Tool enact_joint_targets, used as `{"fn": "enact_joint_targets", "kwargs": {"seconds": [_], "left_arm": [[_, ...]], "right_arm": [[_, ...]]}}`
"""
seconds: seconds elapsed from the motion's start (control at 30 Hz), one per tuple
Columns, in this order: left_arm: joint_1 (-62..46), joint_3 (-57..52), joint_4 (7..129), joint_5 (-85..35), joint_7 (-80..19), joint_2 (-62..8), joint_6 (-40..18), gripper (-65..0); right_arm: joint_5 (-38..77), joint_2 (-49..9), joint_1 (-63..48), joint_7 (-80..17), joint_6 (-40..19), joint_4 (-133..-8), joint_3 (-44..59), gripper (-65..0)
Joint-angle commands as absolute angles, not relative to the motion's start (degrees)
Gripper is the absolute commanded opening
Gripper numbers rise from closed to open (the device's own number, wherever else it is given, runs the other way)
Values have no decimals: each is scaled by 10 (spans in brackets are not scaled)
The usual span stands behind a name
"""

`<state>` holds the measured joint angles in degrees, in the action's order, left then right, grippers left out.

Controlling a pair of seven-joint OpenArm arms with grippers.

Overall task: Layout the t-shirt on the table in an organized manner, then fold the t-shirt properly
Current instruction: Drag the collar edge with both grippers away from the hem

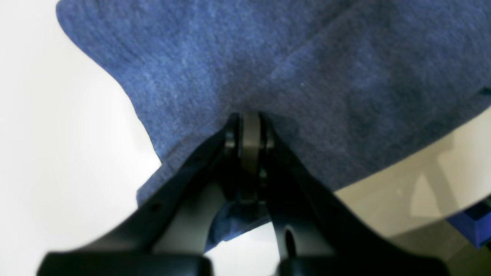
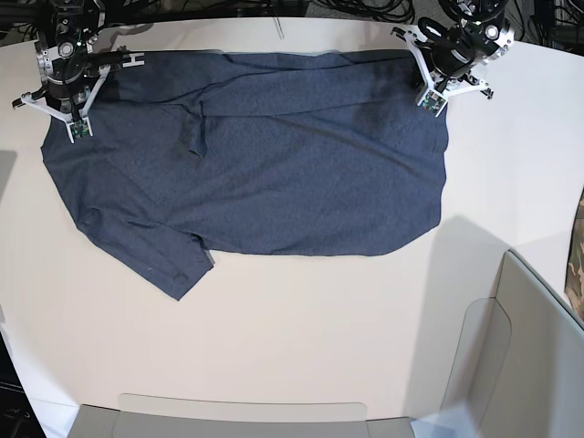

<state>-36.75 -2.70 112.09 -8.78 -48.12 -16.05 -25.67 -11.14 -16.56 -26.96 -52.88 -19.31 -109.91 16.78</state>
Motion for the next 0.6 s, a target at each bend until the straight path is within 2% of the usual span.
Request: {"fn": "enact_joint_targets", "kwargs": {"seconds": [0.0, 0.37, 0.57], "left_arm": [[-401, -22, 1106, -74, -555, -159, -276, -648], [-442, -17, 1106, -74, -534, -160, -276, -649], [-439, -21, 1106, -74, -534, -162, -276, -649]], "right_arm": [[-116, -175, -269, -524, -192, -1107, 171, -650], [-116, -174, -266, -524, -193, -1107, 169, -650], [-116, -175, -308, -524, -193, -1108, 162, -650]]}}
